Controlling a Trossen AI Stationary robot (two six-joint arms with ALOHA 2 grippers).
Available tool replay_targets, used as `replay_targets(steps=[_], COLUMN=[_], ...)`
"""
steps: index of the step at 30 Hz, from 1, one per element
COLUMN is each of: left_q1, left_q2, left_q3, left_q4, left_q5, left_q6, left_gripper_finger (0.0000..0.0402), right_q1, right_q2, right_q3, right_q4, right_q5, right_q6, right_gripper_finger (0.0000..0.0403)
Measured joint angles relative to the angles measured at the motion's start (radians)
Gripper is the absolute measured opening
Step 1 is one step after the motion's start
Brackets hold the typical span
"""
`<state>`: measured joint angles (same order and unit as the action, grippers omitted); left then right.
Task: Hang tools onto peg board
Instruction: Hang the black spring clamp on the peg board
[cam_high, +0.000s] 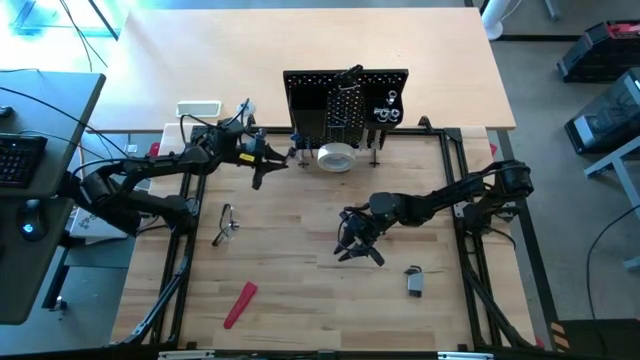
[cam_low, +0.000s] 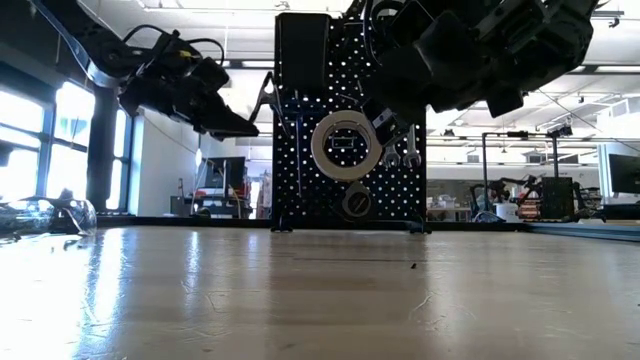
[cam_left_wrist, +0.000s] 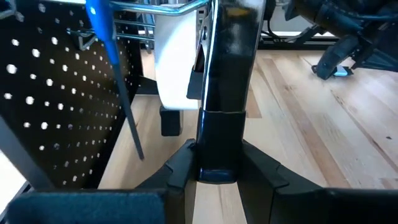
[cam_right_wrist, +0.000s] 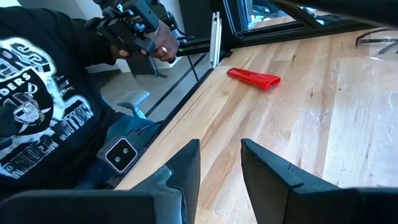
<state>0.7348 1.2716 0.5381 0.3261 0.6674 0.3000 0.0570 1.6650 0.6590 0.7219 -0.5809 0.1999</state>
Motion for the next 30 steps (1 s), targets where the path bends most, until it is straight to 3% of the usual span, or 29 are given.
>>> replay_targets(steps=[8, 17, 30], left_q1=[0.004, 0.005, 0.026], left_q2=[0.018, 0.165, 0.150], left_q3=[0.031, 0.106, 0.108], left_q4=[-0.013, -0.031, -0.022], left_q5=[0.037, 0.070, 0.068], left_q6=[0.001, -0.001, 0.012], left_gripper_finger=[0.0076, 0.0076, 0.0076], right_q1=[-0.005, -0.017, -0.017], right_q2=[0.000, 0.000, 0.000], right_q3=[0.000, 0.000, 0.000], right_q4=[0.002, 0.008, 0.000], right_q5=[0.014, 0.011, 0.002], right_q6=[-0.018, 0.007, 0.001], right_gripper_finger=[0.0110, 0.0110, 0.0110])
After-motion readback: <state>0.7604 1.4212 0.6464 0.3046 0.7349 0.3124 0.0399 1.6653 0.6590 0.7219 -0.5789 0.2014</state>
